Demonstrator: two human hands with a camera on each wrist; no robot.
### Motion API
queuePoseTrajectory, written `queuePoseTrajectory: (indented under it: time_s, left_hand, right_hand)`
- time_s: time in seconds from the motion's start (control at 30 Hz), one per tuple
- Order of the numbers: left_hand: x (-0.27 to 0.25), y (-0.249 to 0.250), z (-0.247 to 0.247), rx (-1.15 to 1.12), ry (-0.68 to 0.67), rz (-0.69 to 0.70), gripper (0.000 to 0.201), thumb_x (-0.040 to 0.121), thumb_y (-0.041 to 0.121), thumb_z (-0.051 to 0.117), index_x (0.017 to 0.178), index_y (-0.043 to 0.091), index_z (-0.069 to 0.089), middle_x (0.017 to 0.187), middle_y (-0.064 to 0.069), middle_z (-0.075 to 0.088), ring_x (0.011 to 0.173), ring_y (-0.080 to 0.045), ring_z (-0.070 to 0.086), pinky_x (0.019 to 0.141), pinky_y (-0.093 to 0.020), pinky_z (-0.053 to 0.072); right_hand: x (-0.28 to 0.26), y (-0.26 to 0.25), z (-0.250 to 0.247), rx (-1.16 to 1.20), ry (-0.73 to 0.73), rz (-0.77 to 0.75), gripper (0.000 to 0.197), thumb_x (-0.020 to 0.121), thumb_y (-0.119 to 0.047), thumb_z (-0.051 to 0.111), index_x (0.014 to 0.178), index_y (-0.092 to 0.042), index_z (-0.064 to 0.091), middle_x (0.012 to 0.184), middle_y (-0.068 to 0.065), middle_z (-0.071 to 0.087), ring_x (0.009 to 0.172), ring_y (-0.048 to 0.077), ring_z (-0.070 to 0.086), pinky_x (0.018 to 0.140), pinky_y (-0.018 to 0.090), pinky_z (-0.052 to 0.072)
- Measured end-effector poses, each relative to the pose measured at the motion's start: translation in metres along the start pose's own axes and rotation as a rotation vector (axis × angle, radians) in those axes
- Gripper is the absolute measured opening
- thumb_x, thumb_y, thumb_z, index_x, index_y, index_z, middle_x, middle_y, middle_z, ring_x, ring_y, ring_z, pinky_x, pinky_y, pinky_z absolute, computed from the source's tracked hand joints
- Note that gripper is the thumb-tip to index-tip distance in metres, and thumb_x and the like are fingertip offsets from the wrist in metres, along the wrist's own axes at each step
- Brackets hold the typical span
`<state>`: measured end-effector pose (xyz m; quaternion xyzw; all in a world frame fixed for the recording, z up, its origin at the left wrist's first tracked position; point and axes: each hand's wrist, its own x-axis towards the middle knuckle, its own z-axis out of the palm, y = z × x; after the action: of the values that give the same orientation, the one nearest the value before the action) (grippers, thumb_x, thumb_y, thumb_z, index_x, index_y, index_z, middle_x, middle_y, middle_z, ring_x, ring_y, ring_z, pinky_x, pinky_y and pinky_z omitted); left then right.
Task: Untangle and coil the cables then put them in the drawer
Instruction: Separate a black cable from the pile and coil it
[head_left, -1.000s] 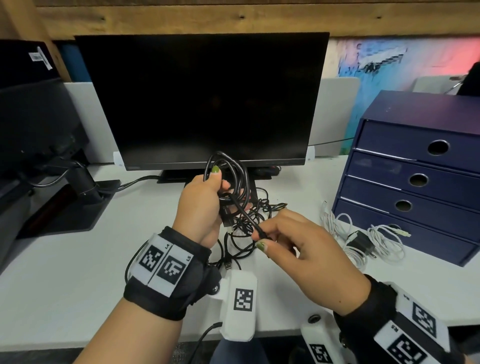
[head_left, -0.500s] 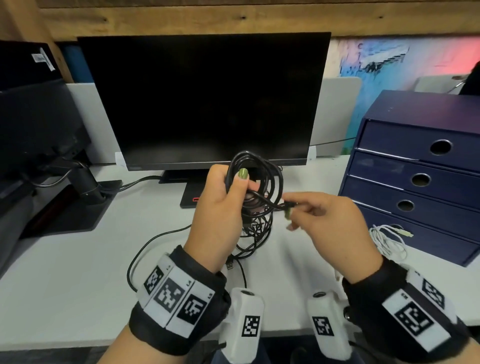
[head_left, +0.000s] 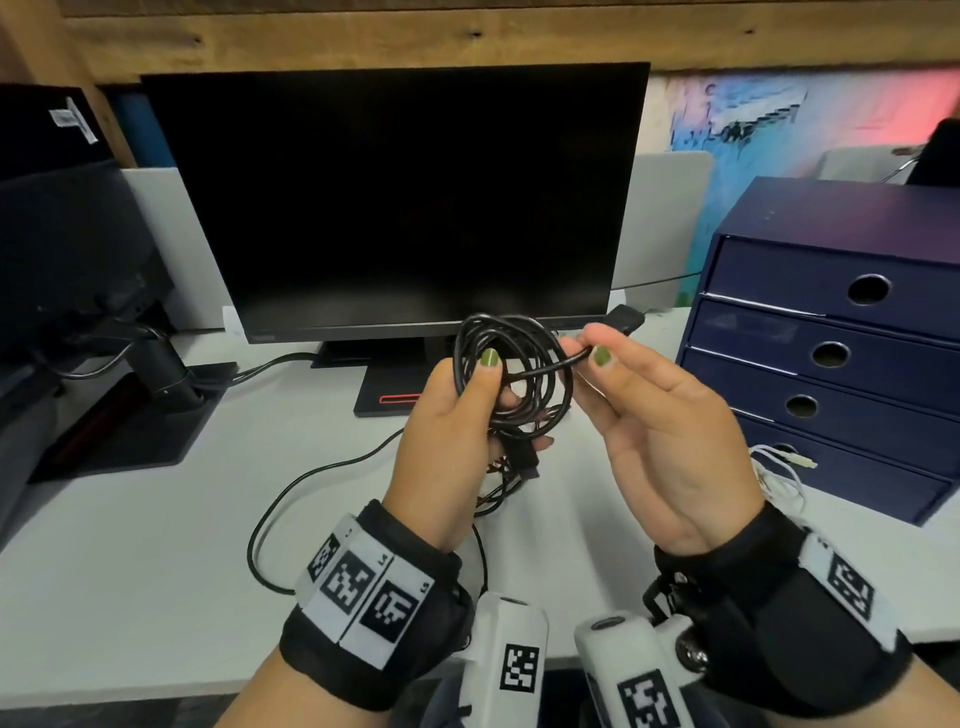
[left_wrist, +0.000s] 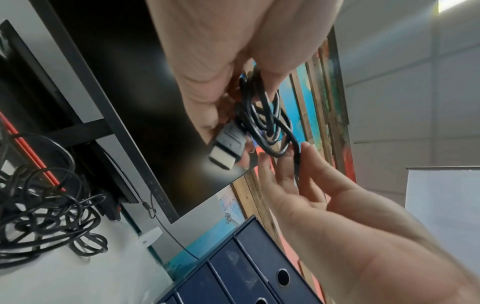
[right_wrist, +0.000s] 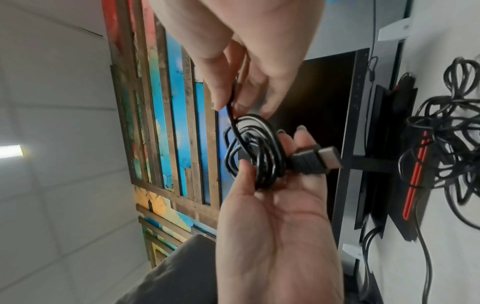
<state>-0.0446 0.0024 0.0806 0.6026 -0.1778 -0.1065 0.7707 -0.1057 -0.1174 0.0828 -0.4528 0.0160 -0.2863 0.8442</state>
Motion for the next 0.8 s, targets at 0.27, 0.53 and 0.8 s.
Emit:
queuePoseTrajectory:
  time_s: [0.27, 0.53, 0.8]
  left_hand:
    - [0.012, 0.003, -0.008, 0.154, 0.047, -0.019, 0.025, 0.098, 0.018, 0.038, 0.105, 0.003, 0.057, 0.094, -0.021, 0.067, 0.067, -0.026, 0.071, 0.055, -0.037, 0.057]
    - [0.03, 0.018, -0.028, 0.188, 0.117, 0.002, 0.018, 0.095, 0.014, 0.041, 0.092, 0.002, 0.053, 0.072, -0.009, 0.053, 0.063, -0.035, 0.068, 0.047, -0.034, 0.054]
    - [0.031, 0.016, -0.03, 0.247, 0.158, 0.162, 0.013, 0.097, 0.016, 0.042, 0.088, 0.009, 0.05, 0.063, 0.0, 0.056, 0.053, -0.015, 0.061, 0.054, -0.039, 0.058]
  right_hand:
    - [-0.003, 0.003, 0.0, -0.023, -0.092, -0.01, 0.022, 0.075, -0.002, 0.058, 0.087, -0.009, 0.075, 0.087, 0.009, 0.072, 0.084, 0.016, 0.067, 0.07, 0.024, 0.049]
    - [-0.012, 0.012, -0.003, -0.171, -0.215, -0.014, 0.024, 0.064, 0.009, 0.065, 0.069, -0.012, 0.077, 0.082, 0.005, 0.069, 0.084, 0.019, 0.064, 0.06, 0.018, 0.043]
    - [-0.013, 0.004, -0.005, -0.185, -0.198, 0.06, 0.023, 0.066, 0.006, 0.065, 0.067, -0.015, 0.075, 0.081, 0.007, 0.07, 0.079, 0.028, 0.056, 0.053, 0.022, 0.039]
